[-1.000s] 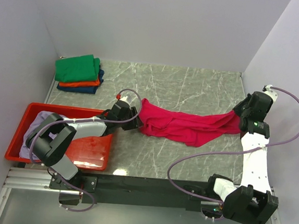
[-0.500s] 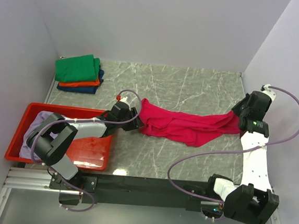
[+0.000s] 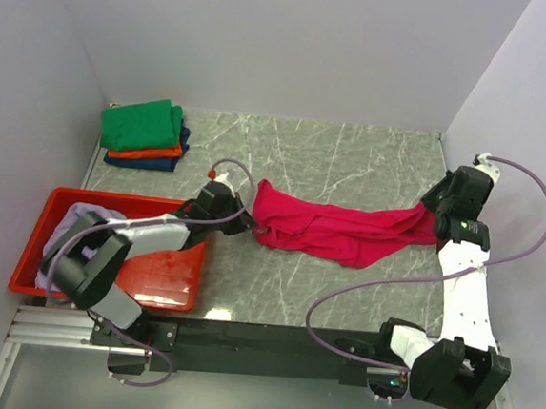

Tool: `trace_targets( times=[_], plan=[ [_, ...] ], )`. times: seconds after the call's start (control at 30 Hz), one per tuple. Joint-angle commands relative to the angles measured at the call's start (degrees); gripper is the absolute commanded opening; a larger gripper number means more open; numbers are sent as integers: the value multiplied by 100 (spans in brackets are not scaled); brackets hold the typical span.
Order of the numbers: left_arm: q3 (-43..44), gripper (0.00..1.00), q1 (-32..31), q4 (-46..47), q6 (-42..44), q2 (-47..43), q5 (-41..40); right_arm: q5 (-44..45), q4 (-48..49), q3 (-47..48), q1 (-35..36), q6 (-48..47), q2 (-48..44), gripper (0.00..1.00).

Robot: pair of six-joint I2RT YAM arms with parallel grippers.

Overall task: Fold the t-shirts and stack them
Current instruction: Flatten the tshirt out

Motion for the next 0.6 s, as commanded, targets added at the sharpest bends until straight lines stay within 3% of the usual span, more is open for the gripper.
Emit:
trace_targets(
  times=[0.0,0.27,0.57],
  plan=[
    [234,0,296,-237,207,-906,-57,14,-41,193,211,-117,-257,0],
    [647,0,938,-1580,576,-3102,-390,111,-568,790,774,-161,-573,0],
    [2061,0,1106,-3312,1068,-4624,-1049,119,-1640,2204,906,-337,-1504,0]
  ],
)
